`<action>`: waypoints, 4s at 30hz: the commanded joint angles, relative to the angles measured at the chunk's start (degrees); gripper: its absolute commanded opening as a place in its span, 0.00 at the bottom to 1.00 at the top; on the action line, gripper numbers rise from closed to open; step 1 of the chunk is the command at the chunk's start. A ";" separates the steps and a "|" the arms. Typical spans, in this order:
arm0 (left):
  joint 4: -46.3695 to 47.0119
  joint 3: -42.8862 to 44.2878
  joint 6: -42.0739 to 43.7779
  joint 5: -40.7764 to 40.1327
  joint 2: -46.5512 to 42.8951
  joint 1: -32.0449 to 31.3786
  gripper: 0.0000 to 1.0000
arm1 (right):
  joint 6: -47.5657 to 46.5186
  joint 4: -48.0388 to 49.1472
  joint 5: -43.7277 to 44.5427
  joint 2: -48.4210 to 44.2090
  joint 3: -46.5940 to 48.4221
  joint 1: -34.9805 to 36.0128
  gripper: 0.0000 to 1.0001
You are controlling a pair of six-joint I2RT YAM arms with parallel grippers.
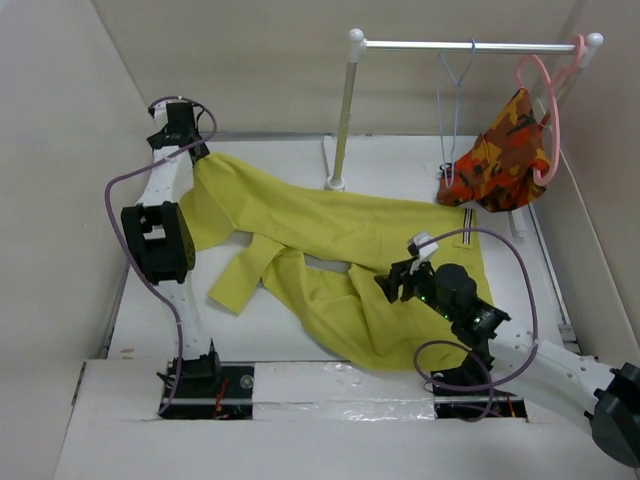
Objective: Place the trousers on the hanger
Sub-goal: Flatten out the trousers at the center of the board.
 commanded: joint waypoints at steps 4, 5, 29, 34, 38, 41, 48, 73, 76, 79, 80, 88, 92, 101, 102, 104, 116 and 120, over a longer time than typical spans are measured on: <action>0.48 -2.77 4.39 0.95 -10.43 -4.84 0.56 | -2.20 0.28 0.73 1.90 1.28 2.80 0.07; 2.14 -7.31 4.57 1.39 -12.01 -6.15 0.48 | -2.47 0.28 0.11 3.74 1.72 2.80 0.00; -0.38 -40.07 2.99 6.22 -18.28 -15.48 0.30 | -3.52 -1.65 0.11 -0.19 1.37 3.33 0.11; -0.65 -39.79 2.99 5.79 -13.61 -15.48 0.30 | -3.88 -2.44 -0.07 -0.81 1.28 3.33 0.14; -2.14 -39.97 2.47 3.59 -14.57 -15.48 0.00 | -4.05 -2.27 -0.16 -0.99 1.46 3.33 0.17; -2.32 -39.44 2.11 3.76 -18.52 -16.01 0.00 | -4.32 -2.44 0.02 -0.90 1.63 3.33 0.19; -4.09 -32.06 1.32 -4.12 -27.31 -12.06 0.00 | -4.05 -1.57 0.20 0.33 1.81 3.33 0.21; 2.41 5.66 4.22 -19.30 -8.58 -9.91 0.59 | 0.33 -18.43 18.47 -7.06 7.43 2.64 0.19; 8.38 -2.77 4.13 -13.41 -15.35 -16.34 0.34 | 2.44 -16.77 20.85 -6.26 6.39 -1.67 0.00; 9.89 -9.54 0.28 -7.52 -19.31 -25.22 0.01 | 2.45 -15.10 18.66 -4.25 5.85 -10.09 0.00; 9.20 -12.60 -3.91 -6.18 -21.06 -29.15 0.00 | 2.36 -15.36 16.22 -3.63 6.72 -12.47 0.00; 30.99 -49.62 -16.69 5.37 -39.18 -47.19 0.02 | 4.82 -9.30 5.32 4.45 6.03 -43.04 0.42; 30.65 -55.87 -16.17 -1.66 -42.26 -59.75 0.10 | 6.67 -1.94 -4.88 11.83 4.45 -57.99 0.82; 34.75 -65.88 -17.67 -5.90 -53.84 -70.15 0.24 | 4.65 1.07 -23.07 34.43 11.74 -64.17 0.64; 35.29 -68.33 -17.32 -5.99 -57.17 -70.15 0.26 | 4.47 1.42 -23.79 34.78 11.57 -64.87 0.63; 35.73 -70.19 -17.31 -6.43 -59.91 -69.62 0.28 | 4.39 0.37 -24.32 35.05 11.57 -65.40 0.63; 39.15 -78.72 -17.05 -0.11 -66.08 -64.36 0.31 | 4.39 -2.35 -20.91 31.98 11.39 -68.39 0.00; 41.97 -80.83 -17.40 4.02 -65.38 -62.16 0.33 | 2.98 -5.60 -19.06 28.29 12.44 -72.16 0.00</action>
